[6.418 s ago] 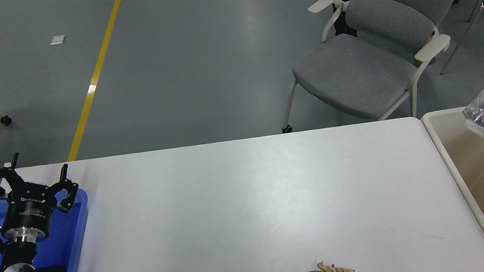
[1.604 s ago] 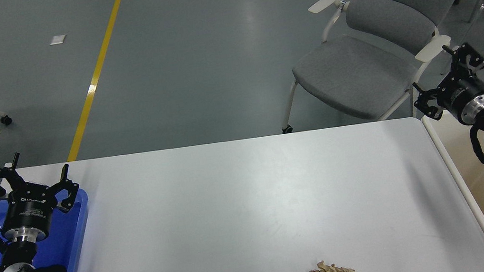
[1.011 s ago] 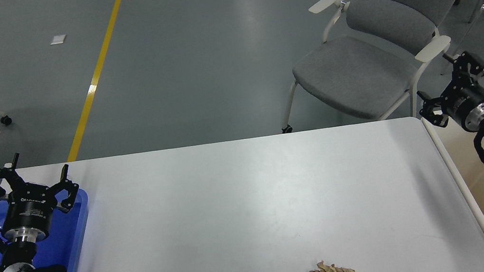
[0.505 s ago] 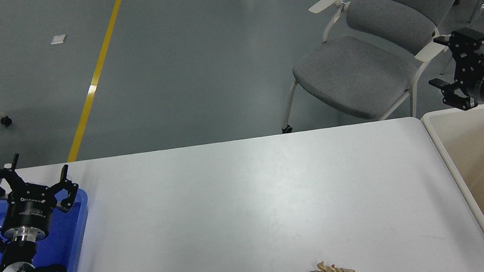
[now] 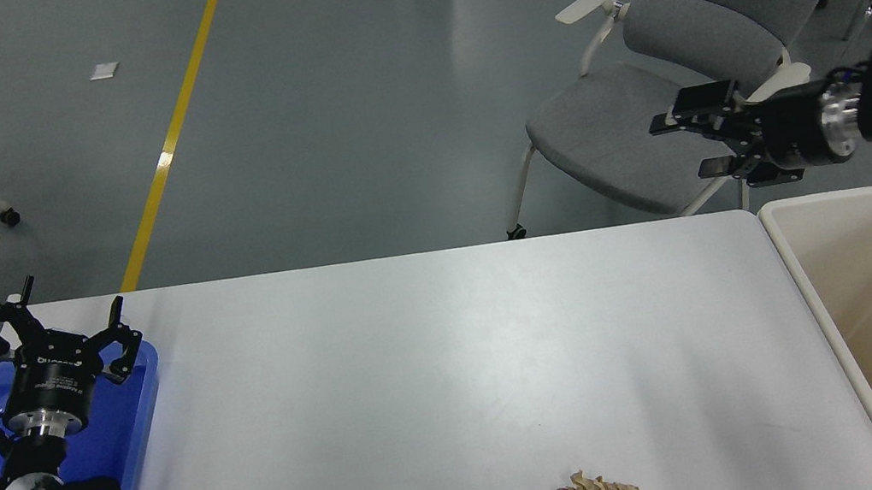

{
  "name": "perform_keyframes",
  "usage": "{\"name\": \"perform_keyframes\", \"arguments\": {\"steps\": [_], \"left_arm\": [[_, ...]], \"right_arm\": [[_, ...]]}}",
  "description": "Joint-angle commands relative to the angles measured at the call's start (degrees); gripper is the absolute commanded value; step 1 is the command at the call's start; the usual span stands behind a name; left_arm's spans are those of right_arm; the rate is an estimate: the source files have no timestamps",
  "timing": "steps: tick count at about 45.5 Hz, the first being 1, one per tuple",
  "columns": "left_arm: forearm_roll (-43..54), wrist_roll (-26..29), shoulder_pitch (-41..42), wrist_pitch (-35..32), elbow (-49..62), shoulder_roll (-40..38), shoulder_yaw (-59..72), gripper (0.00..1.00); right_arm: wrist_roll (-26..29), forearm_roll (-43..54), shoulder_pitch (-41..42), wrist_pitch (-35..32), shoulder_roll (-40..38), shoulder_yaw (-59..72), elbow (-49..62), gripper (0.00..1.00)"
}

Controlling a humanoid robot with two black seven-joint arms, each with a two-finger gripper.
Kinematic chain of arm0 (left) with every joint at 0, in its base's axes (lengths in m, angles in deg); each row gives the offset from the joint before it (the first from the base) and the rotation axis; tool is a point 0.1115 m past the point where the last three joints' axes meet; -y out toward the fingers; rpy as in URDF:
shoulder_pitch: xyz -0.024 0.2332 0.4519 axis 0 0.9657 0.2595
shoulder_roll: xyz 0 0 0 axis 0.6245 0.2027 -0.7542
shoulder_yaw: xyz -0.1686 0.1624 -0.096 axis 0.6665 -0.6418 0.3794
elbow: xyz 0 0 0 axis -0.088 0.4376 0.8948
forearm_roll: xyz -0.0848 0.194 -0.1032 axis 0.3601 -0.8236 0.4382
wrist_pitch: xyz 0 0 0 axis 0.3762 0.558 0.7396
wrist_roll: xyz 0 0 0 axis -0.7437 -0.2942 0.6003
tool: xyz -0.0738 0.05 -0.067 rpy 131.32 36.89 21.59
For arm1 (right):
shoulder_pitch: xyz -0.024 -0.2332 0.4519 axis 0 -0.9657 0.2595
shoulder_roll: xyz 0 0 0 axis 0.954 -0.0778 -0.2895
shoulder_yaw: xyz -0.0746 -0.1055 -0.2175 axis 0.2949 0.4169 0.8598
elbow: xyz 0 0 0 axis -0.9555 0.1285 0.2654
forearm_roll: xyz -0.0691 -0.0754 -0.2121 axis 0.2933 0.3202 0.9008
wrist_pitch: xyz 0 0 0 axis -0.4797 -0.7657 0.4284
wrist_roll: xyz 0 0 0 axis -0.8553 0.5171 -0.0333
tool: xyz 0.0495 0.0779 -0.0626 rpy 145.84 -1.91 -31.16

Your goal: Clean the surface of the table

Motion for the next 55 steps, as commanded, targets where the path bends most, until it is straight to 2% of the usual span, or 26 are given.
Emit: {"name": "perform_keyframes", "arguments": {"steps": [1, 14, 23, 42, 55], "left_arm": [[0.01, -0.05, 0.01, -0.01, -0.02, 0.01, 0.0, 1.0], [0.01, -0.05, 0.01, -0.01, -0.02, 0.01, 0.0, 1.0], [0.01, -0.05, 0.01, -0.01, -0.02, 0.01, 0.0, 1.0], [0.01, -0.05, 0.01, -0.01, -0.02, 0.01, 0.0, 1.0], [0.01, -0.05, 0.01, -0.01, -0.02, 0.01, 0.0, 1.0]], "right_arm": [[-0.09, 14.45, 3.98, -5.55, 10.88, 2.7, -2.05, 0.98], [-0.61, 25.88, 6.88, -14.7, 14.31, 7.53, -7.59, 0.99], [-1.14, 34.15, 7.67, -16.37, 17.21, 11.93, -10.05, 0.99], [-1.23, 35.38, 8.82, -20.14, 20.29, 12.37, -20.07, 0.99], [-1.14, 36.08, 3.63, -20.14, 27.5, 13.07, -17.44, 0.99]]}}
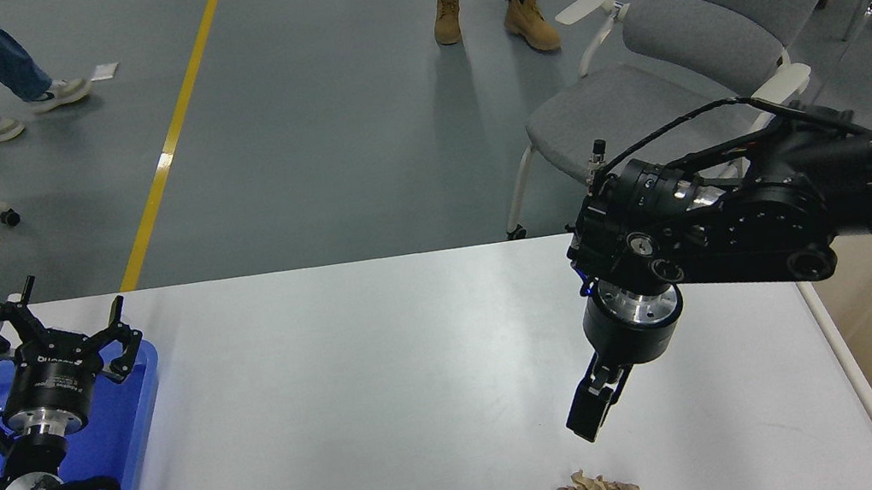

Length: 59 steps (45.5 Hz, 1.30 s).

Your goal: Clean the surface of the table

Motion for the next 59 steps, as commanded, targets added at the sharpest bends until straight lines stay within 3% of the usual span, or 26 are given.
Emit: {"name": "perform_keyframes", "arguments": {"steps": [1, 25, 59], "left_arm": [[0.0, 0.08, 0.0, 0.0, 0.0, 0.0, 0.0, 1.0], [0.0, -0.01, 0.0, 0.0, 0.0, 0.0, 0.0, 1.0], [0.0, -0.01, 0.0, 0.0, 0.0, 0.0, 0.0, 1.0]], "right_arm": [[0.05, 0.91, -3.87, -0.44, 4.67, 0.64, 1.43, 0.99], [0.13, 2.94, -14.59, -0.44, 4.58, -0.41, 10.84, 0.99], [0.13, 3.2, -20.75, 0.51, 4.5, -2.52, 15.76, 0.99]]}}
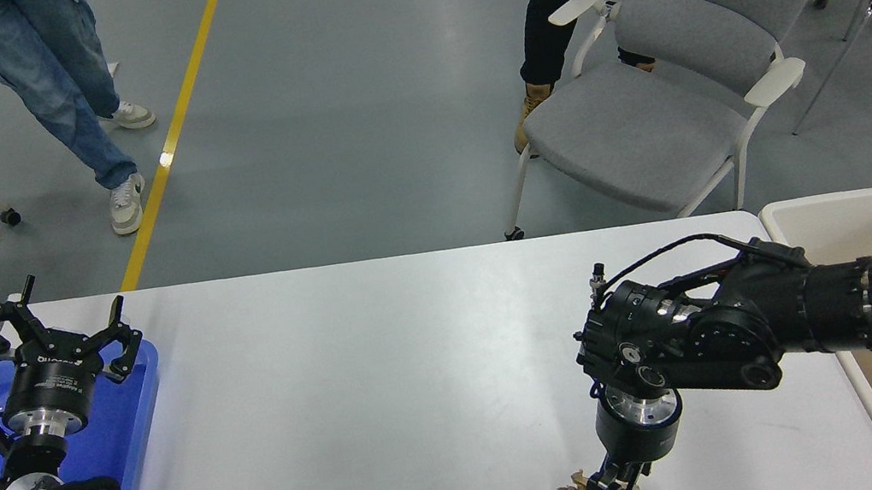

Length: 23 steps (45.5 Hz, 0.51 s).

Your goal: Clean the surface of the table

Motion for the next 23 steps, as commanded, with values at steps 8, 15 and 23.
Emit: {"name": "perform_keyframes", "arguments": {"steps": [8, 15, 23], "left_arm": [[0.0, -0.04, 0.0, 0.0, 0.0, 0.0, 0.0, 1.0], [0.0, -0.04, 0.0, 0.0, 0.0, 0.0, 0.0, 1.0], [0.0, 0.05, 0.0, 0.0, 0.0, 0.0, 0.0, 1.0]], "right_arm": [[-0.01, 0.1, -2.61, 0.36, -0.06, -1.09, 1.92, 0.99], [-0.09, 0.1, -3.22, 0.89, -0.15, -1.09, 2.36, 0.98], [-0.79, 0.1, -3.58, 1.15, -0.15, -1.09, 2.45, 0.93]]}}
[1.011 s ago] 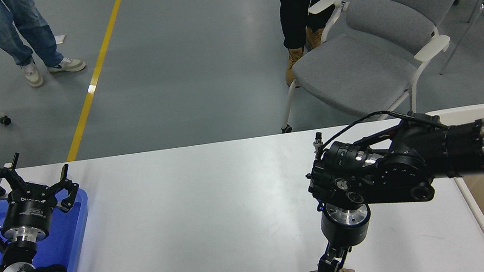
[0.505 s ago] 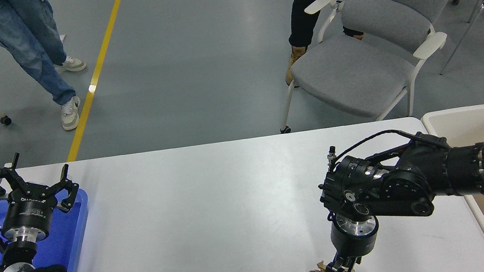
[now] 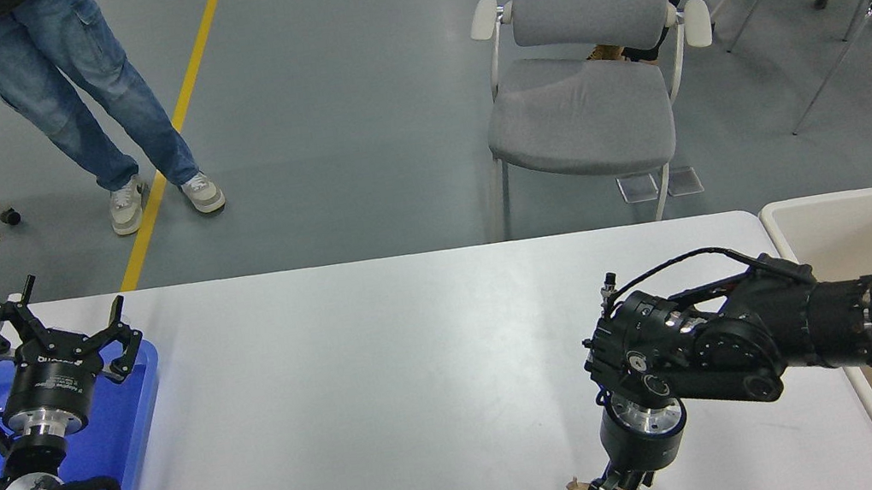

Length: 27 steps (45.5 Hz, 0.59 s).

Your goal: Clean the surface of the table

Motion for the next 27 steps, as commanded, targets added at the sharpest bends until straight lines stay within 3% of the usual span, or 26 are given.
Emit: {"name": "perform_keyframes", "arguments": {"steps": [1, 6, 11, 15, 25, 27], "left_arm": [[0.0, 0.0, 0.0, 0.0, 0.0, 0.0, 0.0, 1.0], [0.0, 0.0, 0.0, 0.0, 0.0, 0.0, 0.0, 1.0], [0.0, 0.09, 0.0, 0.0, 0.0, 0.0, 0.0, 1.0], [0.0, 0.0, 0.0, 0.0, 0.0, 0.0, 0.0, 1.0], [0.0, 0.08, 0.0, 0.0, 0.0, 0.0, 0.0, 1.0], [0.0, 0.09, 0.0, 0.0, 0.0, 0.0, 0.0, 1.0]], "right_arm": [[-0.99, 0.1, -0.74, 0.55, -0.04, -0.02, 0.63, 0.9], [-3.71, 1.94, -1.01, 0.64, 0.05, -0.02, 1.51, 0.78], [-6.87, 4.23, -1.01, 2.04, 0.23, -0.02, 1.6, 0.59], [-9.16, 6.34, -1.09, 3.36, 0.32, -0.02, 2.03, 0.36], [-13.29, 9.68, -0.92, 6.26, 0.23, 0.16, 2.56, 0.01], [-14.17, 10.03, -0.83, 6.35, 0.14, -0.02, 2.56, 0.0]]}}
